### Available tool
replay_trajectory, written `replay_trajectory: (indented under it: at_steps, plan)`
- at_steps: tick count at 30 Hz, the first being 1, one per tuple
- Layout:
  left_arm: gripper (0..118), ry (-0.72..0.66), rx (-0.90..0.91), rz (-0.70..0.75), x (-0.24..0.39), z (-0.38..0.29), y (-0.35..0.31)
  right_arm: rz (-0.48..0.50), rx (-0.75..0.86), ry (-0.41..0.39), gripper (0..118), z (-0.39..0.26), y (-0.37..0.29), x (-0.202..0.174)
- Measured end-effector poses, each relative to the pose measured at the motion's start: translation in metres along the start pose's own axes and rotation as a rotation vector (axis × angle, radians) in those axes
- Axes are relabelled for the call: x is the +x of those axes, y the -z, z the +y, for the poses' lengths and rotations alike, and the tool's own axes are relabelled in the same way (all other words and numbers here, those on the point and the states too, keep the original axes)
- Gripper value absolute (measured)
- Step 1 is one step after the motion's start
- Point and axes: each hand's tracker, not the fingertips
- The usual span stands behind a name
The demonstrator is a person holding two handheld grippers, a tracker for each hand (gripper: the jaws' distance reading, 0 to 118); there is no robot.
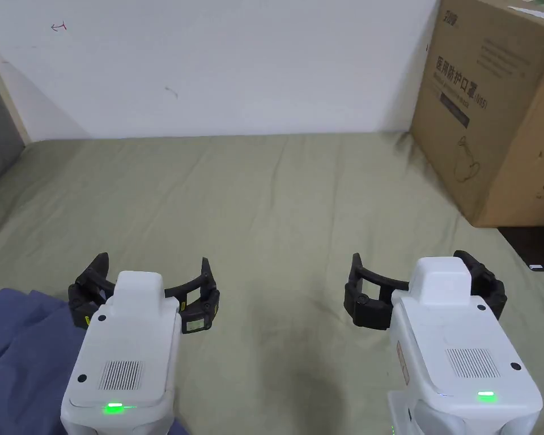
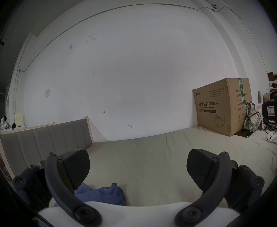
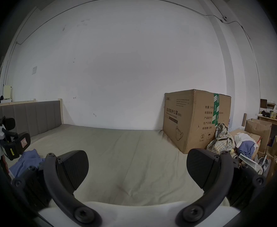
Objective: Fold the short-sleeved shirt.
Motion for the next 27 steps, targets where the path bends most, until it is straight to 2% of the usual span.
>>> replay_trajectory:
  at_steps: [23, 26, 27]
  plan:
    - [118, -0.009, -0.008, -0.008, -0.0007, 0.0036, -0.0015, -0.002, 0.001, 0.005, 117, 0.0035, -0.0023, 0.0027]
    - [117, -0.022, -0.008, -0.014, -0.0015, 0.0044, -0.0014, -0.004, -0.005, 0.004, 115, 0.0046, -0.0032, 0.0024]
    - [112, -0.032, -0.007, -0.016, -0.0015, 0.0044, -0.0014, -0.007, -0.007, 0.003, 110, 0.0052, -0.0038, 0.0016]
